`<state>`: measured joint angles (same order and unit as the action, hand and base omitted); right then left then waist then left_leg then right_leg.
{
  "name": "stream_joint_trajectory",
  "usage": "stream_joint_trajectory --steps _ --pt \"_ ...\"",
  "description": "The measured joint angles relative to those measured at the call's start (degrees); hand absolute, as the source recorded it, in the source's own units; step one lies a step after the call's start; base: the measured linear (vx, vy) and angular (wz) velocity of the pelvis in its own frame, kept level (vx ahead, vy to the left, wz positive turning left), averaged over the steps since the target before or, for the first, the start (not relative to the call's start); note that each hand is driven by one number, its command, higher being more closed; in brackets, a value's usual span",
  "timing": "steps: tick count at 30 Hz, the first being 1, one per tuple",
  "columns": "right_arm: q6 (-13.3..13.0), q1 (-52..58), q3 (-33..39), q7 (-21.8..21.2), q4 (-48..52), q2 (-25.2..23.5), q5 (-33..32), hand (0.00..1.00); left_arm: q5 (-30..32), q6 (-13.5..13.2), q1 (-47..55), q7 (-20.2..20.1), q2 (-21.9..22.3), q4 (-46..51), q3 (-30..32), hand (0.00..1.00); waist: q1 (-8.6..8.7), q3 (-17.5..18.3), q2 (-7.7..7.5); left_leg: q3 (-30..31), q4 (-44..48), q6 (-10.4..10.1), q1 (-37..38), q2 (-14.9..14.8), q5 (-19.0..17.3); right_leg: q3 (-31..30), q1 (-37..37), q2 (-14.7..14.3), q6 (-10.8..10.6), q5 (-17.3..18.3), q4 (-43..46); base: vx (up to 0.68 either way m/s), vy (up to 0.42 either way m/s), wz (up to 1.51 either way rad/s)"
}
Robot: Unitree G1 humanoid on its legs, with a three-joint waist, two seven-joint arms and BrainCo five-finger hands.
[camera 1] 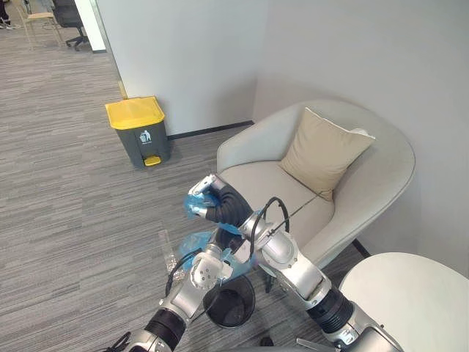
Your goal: Gather rubbish on tea table into small bin, then transfer packed bag to large trash can.
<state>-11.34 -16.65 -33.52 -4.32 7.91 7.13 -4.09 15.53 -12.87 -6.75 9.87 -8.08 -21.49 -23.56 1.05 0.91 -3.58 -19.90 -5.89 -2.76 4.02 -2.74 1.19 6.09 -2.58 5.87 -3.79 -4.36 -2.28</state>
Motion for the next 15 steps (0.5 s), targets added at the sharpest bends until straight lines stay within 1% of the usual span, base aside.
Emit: stream_joint_trajectory --steps 1,2,3,4,6,7,9,13,15 --pt "-0.19 1.45 1.12 0.01 0.00 0.06 1.81 0.00 0.00 0.10 0.70 0.00 -0.01 0.29 0.47 1.00 0.01 -0.03 0.02 0.05 0.00 0.01 0.02 0.01 0.00 0.02 0.05 0.02 -0.02 0.01 0.00 0.00 0.000 0.00" --pt "-0.26 2.15 1.70 0.03 -0.02 0.09 2.17 0.00 0.00 0.15 0.96 0.00 0.01 0.37 0.67 1.00 0.01 -0.06 0.02 0.08 0.00 0.01 0.03 0.01 -0.01 0.04 0.09 0.03 -0.02 0.02 0.00 0.00 0.000 0.00" --pt "-0.46 3.80 2.91 0.37 -0.17 0.25 4.33 0.00 -0.01 0.31 1.52 -0.01 0.04 0.81 1.24 1.00 0.00 -0.16 0.02 0.14 -0.01 0.01 0.03 0.02 -0.01 0.10 0.14 0.07 -0.07 0.05 0.00 0.00 0.000 0.00" --pt "-0.48 4.38 3.27 0.45 -0.27 0.29 4.66 0.00 -0.03 0.32 1.64 0.00 0.05 0.91 1.45 1.00 0.00 -0.20 0.02 0.15 -0.01 0.01 0.03 0.02 -0.01 0.11 0.15 0.08 -0.07 0.05 0.00 0.00 0.000 0.00" --pt "-1.18 6.81 5.46 1.04 -2.09 0.36 8.74 0.00 -0.32 0.35 2.60 -0.01 0.01 2.69 2.88 1.00 0.01 -0.64 -0.03 0.23 -0.02 0.02 0.07 0.04 -0.01 0.15 0.22 0.13 -0.10 0.07 0.02 0.00 0.000 0.00" --pt "-1.17 7.05 5.79 1.05 -2.50 0.38 8.83 0.00 -0.47 0.35 2.68 -0.01 0.03 2.95 3.03 1.00 0.01 -0.75 -0.07 0.24 -0.02 0.02 0.09 0.04 -0.01 0.16 0.25 0.15 -0.11 0.08 0.03 0.00 0.000 0.00" --pt "-1.19 8.59 7.32 2.11 -2.90 1.21 11.72 0.00 -0.61 0.34 3.33 -0.02 0.05 4.52 3.78 1.00 0.00 -1.45 -0.28 0.40 -0.02 0.01 0.05 0.04 -0.01 0.26 0.27 0.23 -0.13 0.09 0.04 0.00 0.000 0.00" --pt "-1.58 10.54 10.25 3.66 -2.90 2.25 17.27 0.00 -1.13 0.34 3.93 -0.07 0.04 4.91 5.00 1.00 0.00 -1.50 -0.33 0.83 -0.02 0.02 -0.02 0.07 -0.01 0.73 0.40 0.25 -0.23 0.17 0.03 0.00 -0.002 0.05" --pt "-1.63 11.33 11.99 5.11 -2.90 2.69 19.86 0.00 -1.17 0.32 5.05 -0.08 0.05 5.56 6.24 1.00 0.03 -1.51 -0.35 1.03 -0.01 0.02 -0.04 0.12 -0.01 0.90 0.50 0.27 -0.28 0.21 -0.04 0.00 -0.015 0.04"
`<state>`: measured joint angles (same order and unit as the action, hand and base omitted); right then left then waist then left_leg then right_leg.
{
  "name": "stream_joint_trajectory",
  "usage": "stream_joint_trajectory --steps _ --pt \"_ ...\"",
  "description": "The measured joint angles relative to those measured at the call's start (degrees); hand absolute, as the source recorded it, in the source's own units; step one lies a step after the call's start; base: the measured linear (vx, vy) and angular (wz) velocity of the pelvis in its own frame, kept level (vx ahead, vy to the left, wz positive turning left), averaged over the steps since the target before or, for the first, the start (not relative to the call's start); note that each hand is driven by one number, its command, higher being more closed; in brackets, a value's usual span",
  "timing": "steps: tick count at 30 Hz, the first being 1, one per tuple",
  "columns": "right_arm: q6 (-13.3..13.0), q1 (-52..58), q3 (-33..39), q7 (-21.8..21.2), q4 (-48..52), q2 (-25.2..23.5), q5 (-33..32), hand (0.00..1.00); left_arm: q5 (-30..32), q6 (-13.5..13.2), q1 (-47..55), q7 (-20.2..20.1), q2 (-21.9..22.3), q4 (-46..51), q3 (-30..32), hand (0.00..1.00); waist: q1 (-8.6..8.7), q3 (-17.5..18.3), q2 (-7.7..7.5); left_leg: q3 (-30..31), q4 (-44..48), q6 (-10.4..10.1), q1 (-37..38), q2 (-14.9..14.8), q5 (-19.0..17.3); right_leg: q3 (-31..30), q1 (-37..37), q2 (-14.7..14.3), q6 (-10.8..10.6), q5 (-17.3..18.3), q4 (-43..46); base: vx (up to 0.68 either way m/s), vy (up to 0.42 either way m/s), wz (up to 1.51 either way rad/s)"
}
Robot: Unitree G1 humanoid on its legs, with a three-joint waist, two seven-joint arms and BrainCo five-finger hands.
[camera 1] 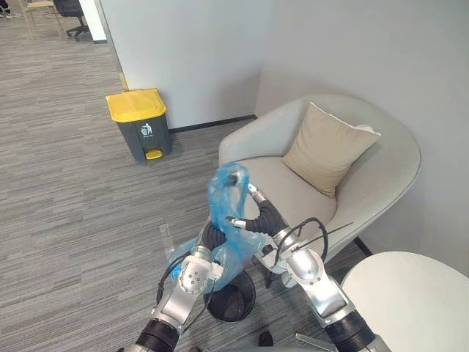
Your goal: Gather rubbish on tea table into small bin, then transfer packed bag to large trash can.
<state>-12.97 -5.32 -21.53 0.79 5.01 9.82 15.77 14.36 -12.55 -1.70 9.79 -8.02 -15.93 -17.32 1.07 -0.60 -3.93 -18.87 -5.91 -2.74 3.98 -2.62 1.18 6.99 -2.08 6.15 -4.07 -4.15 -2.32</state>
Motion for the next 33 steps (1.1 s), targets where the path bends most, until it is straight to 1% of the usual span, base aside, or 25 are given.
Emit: stream_joint_trajectory --steps 4,9,12,16,17,21,22,24,25,27,28,29,30,33 --pt "-0.42 1.67 2.26 1.01 0.01 0.28 2.23 0.00 -1.03 0.00 1.45 -0.03 0.07 0.30 1.51 1.00 0.02 -0.07 -0.12 0.54 0.00 0.00 -0.04 0.02 0.00 0.48 0.23 0.07 -0.08 0.07 -0.09 0.00 -0.016 0.07" --pt "-0.64 6.40 6.52 2.60 0.01 -0.86 2.27 0.00 -2.40 0.02 5.42 -0.02 0.44 0.04 6.35 1.00 0.01 -0.30 -0.25 0.66 0.00 0.03 -0.14 0.05 -0.02 0.60 0.22 0.17 -0.14 0.12 -0.11 0.00 0.000 0.00" --pt "-0.76 9.13 8.66 2.57 -1.40 -1.02 2.07 0.00 -3.35 0.12 6.87 -0.04 0.42 -2.44 9.14 1.00 0.05 -0.89 -0.28 0.76 0.00 0.04 -0.22 0.17 -0.02 0.77 0.20 0.22 -0.20 0.16 -0.12 0.00 0.000 0.00" --pt "-0.55 10.63 13.12 2.17 -9.30 -4.57 -1.27 0.00 -4.71 0.95 7.89 -0.06 0.41 -6.77 10.88 1.00 0.23 -1.03 -0.15 1.12 0.01 0.05 -0.51 0.26 0.00 1.23 0.25 0.26 -0.22 0.15 -0.52 -0.01 -0.017 0.06" --pt "-0.47 10.96 14.40 1.66 -12.37 -5.54 -3.17 0.00 -5.54 1.10 8.38 -0.11 0.45 -8.21 11.64 1.00 0.27 -1.04 -0.14 1.31 0.01 0.06 -0.80 0.29 0.01 1.45 0.27 0.27 -0.25 0.10 -0.97 0.00 -0.028 0.09" --pt "-0.10 11.24 15.03 0.95 -20.20 -5.97 -9.68 0.00 -7.01 1.57 9.37 -0.11 0.47 -13.02 13.12 1.00 0.27 -1.38 0.36 1.94 0.02 0.06 -0.83 0.49 0.02 2.24 0.94 0.23 -0.27 0.07 -1.65 0.02 -0.024 0.09" --pt "-0.10 11.23 15.14 0.84 -20.89 -6.07 -9.74 0.00 -7.24 1.61 9.40 -0.11 0.46 -13.39 13.23 1.00 0.26 -1.42 0.41 2.00 0.02 0.06 -0.82 0.50 0.02 2.31 1.07 0.21 -0.29 0.04 -1.79 0.01 -0.024 0.07" --pt "-0.01 10.92 16.43 0.30 -26.77 -7.10 -11.55 0.00 -7.83 1.61 9.40 -0.07 0.43 -16.54 14.15 1.00 0.09 -1.61 0.71 2.08 0.03 0.05 -0.51 0.42 0.02 2.42 1.46 0.06 -0.27 0.03 -1.96 0.00 -0.015 0.00" --pt "0.01 10.90 16.69 0.29 -28.05 -7.20 -11.82 0.00 -7.86 1.62 9.41 -0.07 0.42 -17.14 14.15 1.00 0.00 -1.65 0.77 2.07 0.03 0.05 -0.42 0.41 0.01 2.42 1.54 0.05 -0.27 0.03 -1.97 0.00 -0.030 -0.04" --pt "0.18 10.72 17.09 0.28 -33.84 -7.05 -12.55 0.00 -8.03 1.64 9.48 -0.09 0.55 -19.51 14.14 1.00 -0.19 -2.04 1.07 2.06 0.03 0.02 0.13 0.41 -0.01 2.35 2.01 0.04 -0.27 0.04 -1.96 -0.02 -0.014 -0.01" --pt "0.77 10.54 17.13 0.23 -38.38 -7.07 -13.98 0.00 -8.66 1.64 9.66 -0.09 0.65 -20.86 14.14 1.00 -0.21 -2.11 1.18 2.02 0.03 0.02 0.19 0.40 -0.01 2.29 2.04 0.04 -0.27 0.04 -1.94 -0.05 -0.027 -0.01" --pt "1.00 10.46 17.14 0.18 -40.29 -7.06 -14.33 0.00 -9.06 1.65 9.79 -0.11 0.74 -21.42 14.16 1.00 -0.24 -2.12 1.20 2.02 0.02 0.02 0.21 0.40 -0.01 2.28 2.03 0.04 -0.27 0.04 -1.90 -0.07 -0.026 -0.02" --pt "1.79 10.48 17.51 0.08 -43.27 -7.10 -14.73 0.00 -9.86 1.65 10.00 -0.23 1.02 -22.70 14.16 1.00 -0.32 -2.15 1.25 1.97 0.02 0.02 0.36 0.40 -0.01 2.20 2.07 0.05 -0.27 0.04 -1.79 -0.06 -0.021 -0.02" --pt "2.88 10.51 19.20 0.08 -47.84 -7.05 -16.02 0.00 -10.13 1.70 10.53 -1.19 1.74 -26.00 14.17 1.00 -0.33 -2.32 1.50 1.88 0.02 0.03 0.65 0.43 0.00 2.00 2.05 0.14 -0.28 0.10 -1.30 -0.06 -0.012 -0.03"
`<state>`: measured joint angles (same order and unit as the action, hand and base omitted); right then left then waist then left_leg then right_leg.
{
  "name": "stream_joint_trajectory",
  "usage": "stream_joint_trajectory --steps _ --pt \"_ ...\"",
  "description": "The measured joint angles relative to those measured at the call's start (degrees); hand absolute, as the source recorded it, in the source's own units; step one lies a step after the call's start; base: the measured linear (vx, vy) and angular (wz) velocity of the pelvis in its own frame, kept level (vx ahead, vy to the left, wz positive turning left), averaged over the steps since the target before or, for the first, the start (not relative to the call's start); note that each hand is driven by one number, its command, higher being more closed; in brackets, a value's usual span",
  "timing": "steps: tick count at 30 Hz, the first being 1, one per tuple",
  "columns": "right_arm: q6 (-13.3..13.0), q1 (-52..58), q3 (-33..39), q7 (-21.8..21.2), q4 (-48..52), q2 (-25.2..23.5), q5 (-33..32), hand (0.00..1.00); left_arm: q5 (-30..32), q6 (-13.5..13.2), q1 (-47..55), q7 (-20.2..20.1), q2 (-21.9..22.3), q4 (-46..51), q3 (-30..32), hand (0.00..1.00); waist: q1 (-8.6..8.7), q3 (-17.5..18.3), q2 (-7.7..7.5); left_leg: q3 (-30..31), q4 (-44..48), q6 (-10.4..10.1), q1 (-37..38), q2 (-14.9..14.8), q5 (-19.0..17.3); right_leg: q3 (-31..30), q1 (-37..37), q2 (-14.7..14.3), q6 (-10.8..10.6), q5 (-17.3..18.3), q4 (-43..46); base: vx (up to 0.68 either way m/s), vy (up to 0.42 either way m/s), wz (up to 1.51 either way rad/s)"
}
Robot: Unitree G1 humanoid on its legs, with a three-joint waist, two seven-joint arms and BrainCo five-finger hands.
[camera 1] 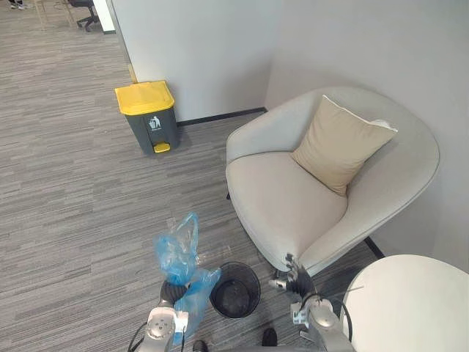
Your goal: Gather rubbish on tea table into small bin, then transfer packed bag to large trash can.
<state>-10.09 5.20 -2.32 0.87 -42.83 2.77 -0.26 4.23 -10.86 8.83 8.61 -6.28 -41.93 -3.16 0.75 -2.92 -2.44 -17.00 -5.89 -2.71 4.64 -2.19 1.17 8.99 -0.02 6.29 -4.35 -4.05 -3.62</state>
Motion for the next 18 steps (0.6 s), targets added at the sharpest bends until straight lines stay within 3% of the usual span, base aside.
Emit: stream_joint_trajectory --steps 10,13,14,15,16,17,18 --pt "1.55 -1.84 0.03 1.88 -5.65 0.15 -0.11 0.00 -2.29 0.02 0.88 -0.31 0.80 -5.15 0.14 1.00 -0.82 -0.97 0.02 -3.11 0.29 -0.11 -0.79 0.12 -0.22 -3.70 -3.94 0.13 -0.63 0.22 2.34 -0.06 -0.004 -0.17" --pt "1.76 -5.14 -0.07 2.65 -5.80 -0.03 0.26 0.00 -2.79 0.04 -1.20 0.02 0.63 -5.18 2.46 1.00 -0.91 -3.65 -1.06 -4.68 7.17 1.32 -6.94 -0.08 -1.89 -5.11 -9.78 0.87 -0.36 -1.11 6.91 -0.08 0.009 -0.30" --pt "1.89 -6.09 -0.12 2.84 -5.79 0.13 0.26 0.00 -3.59 0.09 -2.50 0.16 0.64 -5.13 3.08 1.00 -0.90 -4.81 -0.90 -4.56 10.96 1.99 -9.89 -0.97 -2.78 -5.40 -12.08 0.83 -1.52 -2.87 8.53 -0.11 0.008 -0.10" --pt "2.24 -7.08 -0.10 3.17 -5.39 0.60 0.25 0.00 -4.13 0.03 -3.23 0.13 0.85 -4.21 3.87 1.00 -0.88 -5.75 0.02 -4.67 12.31 2.72 -10.70 -2.56 -3.23 -5.62 -12.80 0.75 -1.75 -1.00 11.84 -0.10 0.011 -0.01" --pt "2.32 -7.12 -0.08 3.26 -5.35 0.57 0.26 0.00 -4.39 0.02 -3.68 0.19 1.00 -4.13 4.14 1.00 -0.87 -6.13 -0.04 -4.42 12.74 2.81 -10.68 -2.62 -3.35 -5.51 -13.76 1.02 -1.09 1.97 16.83 -0.06 0.011 0.32" --pt "2.52 -6.86 -0.09 3.47 -5.35 0.37 0.27 0.00 -4.47 0.02 -4.08 0.22 0.87 -3.30 4.37 1.00 -0.84 -6.70 0.03 -3.22 14.05 2.84 -10.69 -2.74 -3.60 -4.55 -15.35 1.69 0.59 9.98 31.24 -0.09 -0.069 0.61" --pt "2.53 -6.59 -0.12 3.66 -5.40 0.01 0.27 0.00 -4.58 0.01 -3.57 0.25 0.48 -2.27 4.49 1.00 -1.07 -6.74 -0.10 -1.42 15.39 2.74 -11.20 -2.88 -3.84 -4.42 -14.11 1.80 -1.01 13.98 39.67 -0.11 -0.111 0.64"
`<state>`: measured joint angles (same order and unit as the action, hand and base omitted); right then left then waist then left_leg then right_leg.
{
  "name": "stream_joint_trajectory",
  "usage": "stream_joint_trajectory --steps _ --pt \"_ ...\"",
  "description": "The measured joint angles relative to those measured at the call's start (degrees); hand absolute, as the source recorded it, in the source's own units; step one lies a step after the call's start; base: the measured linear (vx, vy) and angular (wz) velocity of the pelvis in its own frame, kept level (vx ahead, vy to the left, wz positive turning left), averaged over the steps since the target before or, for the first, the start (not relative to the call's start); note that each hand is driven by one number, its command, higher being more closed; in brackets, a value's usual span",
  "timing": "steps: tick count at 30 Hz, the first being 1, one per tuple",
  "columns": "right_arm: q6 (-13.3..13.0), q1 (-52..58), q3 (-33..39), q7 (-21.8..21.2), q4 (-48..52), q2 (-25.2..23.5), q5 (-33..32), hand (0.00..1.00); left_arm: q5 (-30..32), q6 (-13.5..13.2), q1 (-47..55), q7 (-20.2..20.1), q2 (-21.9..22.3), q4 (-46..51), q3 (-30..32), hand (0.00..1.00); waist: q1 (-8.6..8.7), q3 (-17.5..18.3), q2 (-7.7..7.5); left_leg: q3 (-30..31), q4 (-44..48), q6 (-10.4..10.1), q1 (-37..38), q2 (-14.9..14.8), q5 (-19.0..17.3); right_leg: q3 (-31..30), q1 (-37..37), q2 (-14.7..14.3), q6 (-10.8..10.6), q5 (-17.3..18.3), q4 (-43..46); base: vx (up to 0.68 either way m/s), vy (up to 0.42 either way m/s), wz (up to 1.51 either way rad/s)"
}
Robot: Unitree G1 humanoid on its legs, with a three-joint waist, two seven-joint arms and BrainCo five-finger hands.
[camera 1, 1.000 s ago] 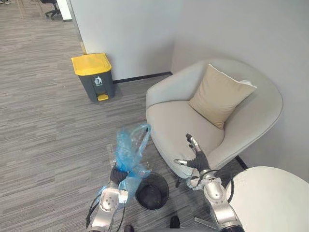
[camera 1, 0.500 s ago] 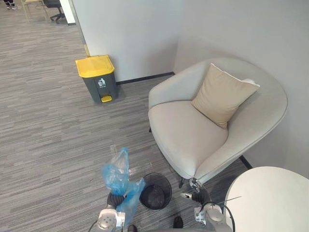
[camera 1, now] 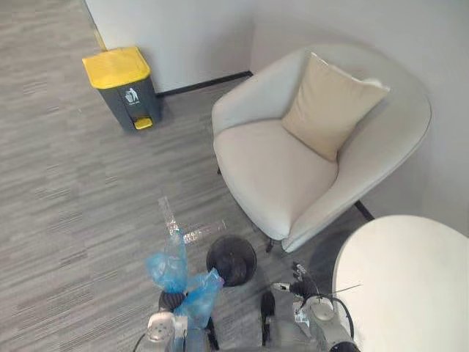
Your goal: Gather rubbish on tea table into small bin, then transfer packed bag to large trash can.
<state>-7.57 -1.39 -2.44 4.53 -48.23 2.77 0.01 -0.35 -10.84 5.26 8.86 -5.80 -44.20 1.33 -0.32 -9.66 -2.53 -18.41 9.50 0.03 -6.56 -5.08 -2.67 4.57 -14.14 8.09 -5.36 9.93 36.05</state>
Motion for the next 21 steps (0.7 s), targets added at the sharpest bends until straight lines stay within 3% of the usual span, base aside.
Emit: stream_joint_trajectory --steps 3,4,5,7,9,11,12,14,15,16,18,19,21 --pt "-0.15 -0.72 -0.01 0.20 0.26 -0.30 0.00 0.00 -0.29 0.01 1.21 0.04 -0.06 1.98 0.31 1.00 -1.05 0.48 -1.12 1.87 3.17 -0.73 -3.69 0.11 0.51 -0.15 4.63 -0.49 -0.07 5.27 -5.05 -0.12 -0.161 0.38" --pt "-0.19 -1.77 0.00 0.44 0.60 -0.01 -0.02 0.00 -0.53 0.01 1.19 0.08 0.45 2.04 0.54 1.00 -2.43 0.44 -1.05 2.02 3.82 -1.66 -5.83 -0.33 1.32 -0.28 5.85 -1.69 2.59 7.16 -11.25 -0.19 -0.145 0.11" --pt "-0.22 -2.69 0.02 0.60 0.72 0.47 -0.03 0.00 -0.98 0.10 0.91 0.13 1.67 2.01 0.50 1.00 -2.62 -0.74 1.16 3.43 3.69 -2.14 -6.83 -1.37 2.26 0.94 6.35 -3.13 3.54 5.50 -13.70 -0.21 -0.118 0.23" --pt "-0.20 -1.88 0.08 1.15 2.08 1.67 -0.14 0.00 -1.30 -0.06 1.25 0.16 3.38 3.13 -0.69 1.00 -2.42 -1.23 3.94 6.86 -0.48 -3.72 -8.01 -2.11 6.33 4.60 6.53 -5.01 4.85 3.53 -16.57 -0.23 -0.074 0.65" --pt "-0.19 -1.17 0.17 1.22 2.49 1.65 -0.14 0.00 -1.62 -0.02 1.37 0.28 3.45 3.12 -0.73 1.00 -2.42 -1.80 4.65 8.30 -4.05 -4.27 -7.40 -2.39 8.09 7.67 6.65 -5.45 5.81 2.97 -16.28 -0.25 -0.141 0.76" --pt "-0.20 -1.25 1.27 1.31 2.65 1.54 -0.14 0.00 -2.05 -0.01 1.67 1.02 3.45 3.87 -0.74 1.00 -2.07 -1.96 4.74 7.21 -7.06 -6.23 -7.42 -2.80 6.41 10.90 6.70 -4.99 7.16 1.58 -18.18 -0.23 -0.117 0.79" --pt "-0.21 -1.43 2.52 1.52 2.98 1.01 -0.30 0.00 -2.03 -0.05 1.27 0.94 3.50 4.67 -0.91 1.00 -1.93 -2.57 3.70 4.96 -5.04 -5.42 -8.59 -3.02 6.39 12.86 6.33 -4.03 7.79 0.55 -19.36 -0.18 0.004 0.93" --pt "-0.20 -1.05 4.60 2.16 4.14 1.10 -0.87 0.00 -2.01 -0.04 0.90 0.93 3.38 5.48 -1.88 1.00 -1.61 -2.56 3.80 2.15 4.82 -3.95 -10.45 -3.21 5.13 16.18 5.35 -2.16 8.44 -0.29 -19.49 -0.18 0.009 0.96" --pt "-0.21 -0.70 4.62 2.38 4.48 1.60 -1.25 0.00 -1.98 -0.04 1.05 0.89 3.36 5.48 -2.60 1.00 -1.09 -2.51 3.89 0.66 10.38 -2.65 -9.76 -3.89 1.03 18.33 5.26 -1.25 8.37 -0.77 -19.54 -0.13 0.039 0.95" --pt "-0.20 -0.56 4.69 2.39 4.47 1.83 -1.27 0.00 -1.98 -0.02 0.92 0.88 3.34 5.47 -2.88 1.00 -0.95 -2.47 3.99 -1.98 15.53 -2.84 -8.38 -5.79 -4.05 20.53 5.37 -0.63 8.26 -1.53 -20.07 -0.11 0.060 0.89" --pt "-0.20 -0.43 4.95 2.37 4.47 1.71 -1.51 0.00 -1.98 0.00 0.78 0.83 3.31 5.39 -2.94 1.00 -0.84 -2.47 4.00 -3.77 16.24 -2.75 -6.34 -7.08 -7.04 22.29 5.63 -0.19 7.47 -2.56 -21.07 -0.09 0.102 0.58" --pt "-0.20 -0.38 5.05 2.36 4.47 1.67 -1.67 0.00 -1.98 0.00 0.75 0.81 3.30 5.38 -2.95 1.00 -0.82 -2.49 4.02 -4.08 15.68 -2.80 -5.74 -7.13 -7.17 22.45 5.69 -0.15 7.25 -2.71 -21.23 -0.09 0.155 0.65" --pt "-0.16 -0.43 6.72 2.34 4.36 0.72 -2.45 0.00 -1.95 0.09 0.70 0.76 2.30 5.20 -3.06 1.00 -0.77 -2.30 3.74 -4.38 7.93 -2.82 -2.78 -4.52 -7.11 23.66 7.55 0.34 4.87 -5.51 -24.61 -0.09 0.181 0.57"
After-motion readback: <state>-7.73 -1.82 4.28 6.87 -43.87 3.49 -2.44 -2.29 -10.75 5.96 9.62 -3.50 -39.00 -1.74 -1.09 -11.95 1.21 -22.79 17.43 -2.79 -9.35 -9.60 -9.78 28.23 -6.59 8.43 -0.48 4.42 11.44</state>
